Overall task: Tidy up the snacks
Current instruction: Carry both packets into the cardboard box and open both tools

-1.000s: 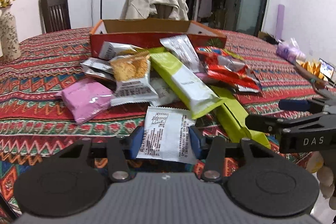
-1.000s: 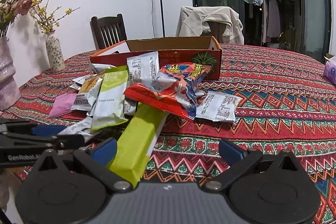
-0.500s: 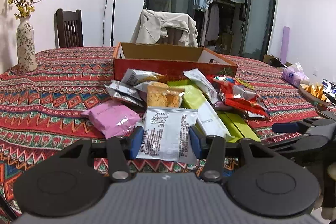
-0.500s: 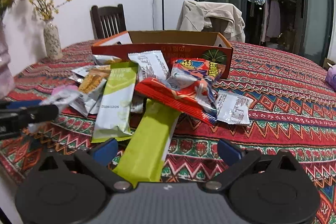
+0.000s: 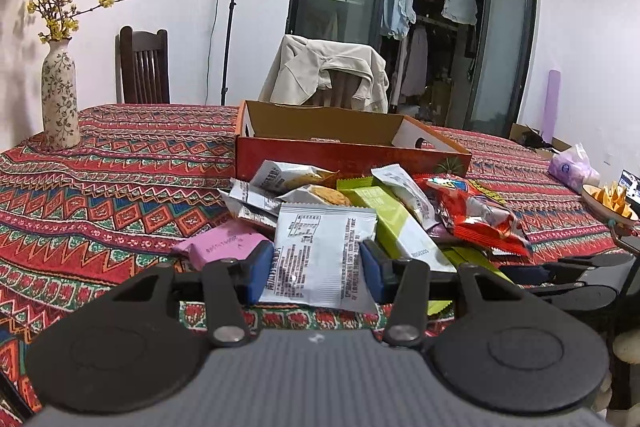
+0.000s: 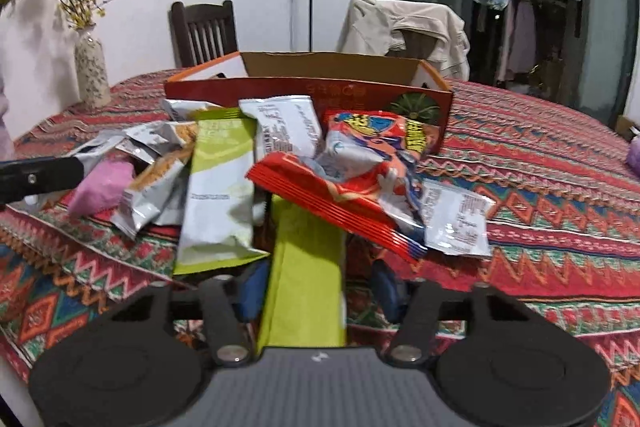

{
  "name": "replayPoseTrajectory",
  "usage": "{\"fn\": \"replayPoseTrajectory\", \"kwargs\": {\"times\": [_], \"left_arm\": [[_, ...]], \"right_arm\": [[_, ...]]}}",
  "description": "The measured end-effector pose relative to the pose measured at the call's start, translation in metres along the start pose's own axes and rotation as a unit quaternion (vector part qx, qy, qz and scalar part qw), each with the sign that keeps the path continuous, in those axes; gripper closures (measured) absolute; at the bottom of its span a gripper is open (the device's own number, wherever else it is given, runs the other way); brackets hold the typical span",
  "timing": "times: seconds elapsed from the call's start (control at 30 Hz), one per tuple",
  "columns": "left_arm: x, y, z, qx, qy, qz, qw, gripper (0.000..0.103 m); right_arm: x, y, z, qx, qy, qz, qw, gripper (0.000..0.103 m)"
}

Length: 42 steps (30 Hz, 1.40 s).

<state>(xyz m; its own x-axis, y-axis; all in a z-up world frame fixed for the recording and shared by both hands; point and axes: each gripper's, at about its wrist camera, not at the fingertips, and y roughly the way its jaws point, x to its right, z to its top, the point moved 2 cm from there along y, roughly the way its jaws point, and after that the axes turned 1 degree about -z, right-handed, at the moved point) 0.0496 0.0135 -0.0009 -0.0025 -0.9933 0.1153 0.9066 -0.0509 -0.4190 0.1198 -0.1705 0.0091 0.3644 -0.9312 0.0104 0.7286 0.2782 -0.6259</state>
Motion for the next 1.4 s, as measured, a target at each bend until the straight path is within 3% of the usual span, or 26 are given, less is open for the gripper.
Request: {"fn": "replayPoseTrajectory", "kwargs": {"times": [0.1,0.3,0.6,1.0,1.4], "left_arm": [[-0.004,0.001,0.0,-0.002,-0.005,0.0,1.0,0.054],[-0.011,0.0,0.002,0.003,-0.013,0.002,0.9999,0.054],[-0.012,-0.012,0.012,0.023,-0.015,0.002,0.9996,0.054],[-0.016,-0.012,0.05,0.066,-0.011,0.011,0.9977,0.054],[-0.015,0.025,0.098,0.08,-0.012,0.012,0.9967,0.054]], "right_arm": [[-0.001,-0.002,-0.001,0.001,-0.001,0.001,1.0,0.068],[0.007,-0.016,-0.002,0.012,0.013,0.005,1.0,0.071],[-0.005,-0.055,0.005,0.06,-0.004,0.043,0.997,0.071],[-0.012,-0.067,0.049,0.118,-0.017,0.049,0.992,0.071],[0.013,-0.036,0.115,0.145,0.007,0.036,0.989,0.071]]}}
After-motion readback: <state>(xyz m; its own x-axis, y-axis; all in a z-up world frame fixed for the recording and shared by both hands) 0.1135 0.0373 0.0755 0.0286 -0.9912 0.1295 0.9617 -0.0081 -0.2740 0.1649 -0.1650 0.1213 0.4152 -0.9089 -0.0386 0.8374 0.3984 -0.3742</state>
